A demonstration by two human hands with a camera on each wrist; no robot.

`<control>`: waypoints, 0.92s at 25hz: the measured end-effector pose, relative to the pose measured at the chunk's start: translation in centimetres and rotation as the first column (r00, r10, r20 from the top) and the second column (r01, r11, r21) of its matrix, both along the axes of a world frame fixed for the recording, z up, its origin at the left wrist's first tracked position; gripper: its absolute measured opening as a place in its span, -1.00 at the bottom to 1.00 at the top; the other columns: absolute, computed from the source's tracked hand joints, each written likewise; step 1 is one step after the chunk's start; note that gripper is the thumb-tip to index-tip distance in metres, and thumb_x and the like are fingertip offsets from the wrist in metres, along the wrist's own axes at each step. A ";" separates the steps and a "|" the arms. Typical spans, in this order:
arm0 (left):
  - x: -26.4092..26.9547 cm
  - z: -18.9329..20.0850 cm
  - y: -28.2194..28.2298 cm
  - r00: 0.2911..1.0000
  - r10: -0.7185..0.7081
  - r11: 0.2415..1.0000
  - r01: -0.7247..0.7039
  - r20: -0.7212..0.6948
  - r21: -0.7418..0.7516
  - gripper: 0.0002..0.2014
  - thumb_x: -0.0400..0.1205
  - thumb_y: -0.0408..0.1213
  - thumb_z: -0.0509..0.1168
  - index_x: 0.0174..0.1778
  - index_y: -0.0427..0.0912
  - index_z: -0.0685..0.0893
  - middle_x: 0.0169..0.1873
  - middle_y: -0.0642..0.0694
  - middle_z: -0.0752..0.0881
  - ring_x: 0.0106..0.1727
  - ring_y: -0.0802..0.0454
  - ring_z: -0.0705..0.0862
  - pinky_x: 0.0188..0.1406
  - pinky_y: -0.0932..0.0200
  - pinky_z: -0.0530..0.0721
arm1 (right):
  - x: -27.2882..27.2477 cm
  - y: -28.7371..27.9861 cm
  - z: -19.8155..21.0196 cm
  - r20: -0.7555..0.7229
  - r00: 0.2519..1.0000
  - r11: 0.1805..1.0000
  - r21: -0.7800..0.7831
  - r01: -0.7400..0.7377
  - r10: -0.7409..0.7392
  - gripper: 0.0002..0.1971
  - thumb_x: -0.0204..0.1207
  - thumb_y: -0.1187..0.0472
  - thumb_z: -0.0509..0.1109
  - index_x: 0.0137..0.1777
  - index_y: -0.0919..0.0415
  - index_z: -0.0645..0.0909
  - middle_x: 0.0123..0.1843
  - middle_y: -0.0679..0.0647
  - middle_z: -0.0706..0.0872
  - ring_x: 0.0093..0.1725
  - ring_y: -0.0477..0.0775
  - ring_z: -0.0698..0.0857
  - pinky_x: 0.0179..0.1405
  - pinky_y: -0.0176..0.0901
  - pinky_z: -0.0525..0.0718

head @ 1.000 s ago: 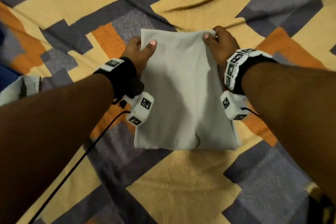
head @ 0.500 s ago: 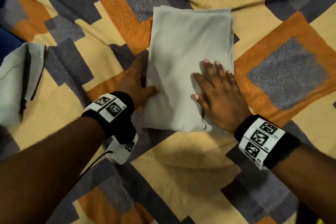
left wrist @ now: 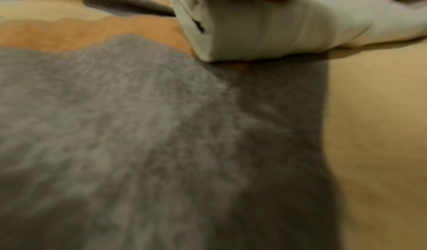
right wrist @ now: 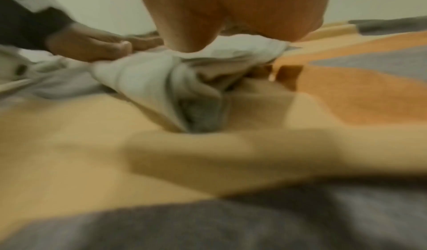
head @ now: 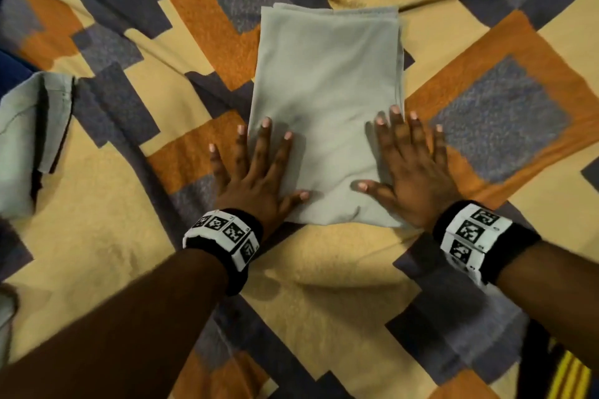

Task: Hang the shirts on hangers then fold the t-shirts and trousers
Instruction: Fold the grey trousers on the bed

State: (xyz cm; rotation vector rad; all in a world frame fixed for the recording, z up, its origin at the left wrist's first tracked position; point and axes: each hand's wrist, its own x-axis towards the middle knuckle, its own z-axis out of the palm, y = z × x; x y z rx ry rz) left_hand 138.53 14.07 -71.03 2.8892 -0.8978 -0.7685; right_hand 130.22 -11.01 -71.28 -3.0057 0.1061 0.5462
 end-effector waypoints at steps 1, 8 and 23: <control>-0.5 0.1 0.0 0.997 -0.062 0.998 0.062 -0.039 -0.004 -0.21 0.52 0.49 -0.27 0.55 0.29 -0.47 0.49 0.12 -0.64 0.54 -0.11 -0.60 0.41 -0.45 -0.53 | -0.6 1.7 -0.3 0.006 0.998 0.998 0.012 -0.063 0.063 -0.03 0.45 -0.53 -0.11 0.72 0.09 -0.09 0.73 0.13 -0.11 0.70 0.27 -0.05 0.58 0.45 -0.03; 0.8 0.9 7.2 0.976 0.156 0.983 -0.139 -0.151 0.121 0.03 0.30 0.59 0.03 0.63 0.24 -0.15 0.66 -0.14 0.04 0.62 -0.26 0.10 0.47 -0.33 0.14 | -7.0 -2.2 0.3 -0.049 0.948 0.950 -0.004 0.313 -0.313 0.04 0.33 -0.58 0.11 0.68 0.05 0.03 0.67 0.23 0.19 0.58 0.41 0.23 0.43 0.47 0.25; -3.9 5.2 6.8 0.459 0.506 0.661 -0.750 -0.730 -0.014 -0.67 0.43 -0.17 0.54 0.07 -0.17 0.73 -0.47 0.07 0.77 -0.50 0.23 0.70 -0.52 0.36 0.66 | -9.3 -1.7 6.2 -0.589 0.738 0.523 0.537 0.662 -0.329 -0.82 0.33 0.34 0.62 -0.13 0.12 0.75 -0.13 -0.09 0.82 -0.10 -0.12 0.74 -0.02 -0.16 0.67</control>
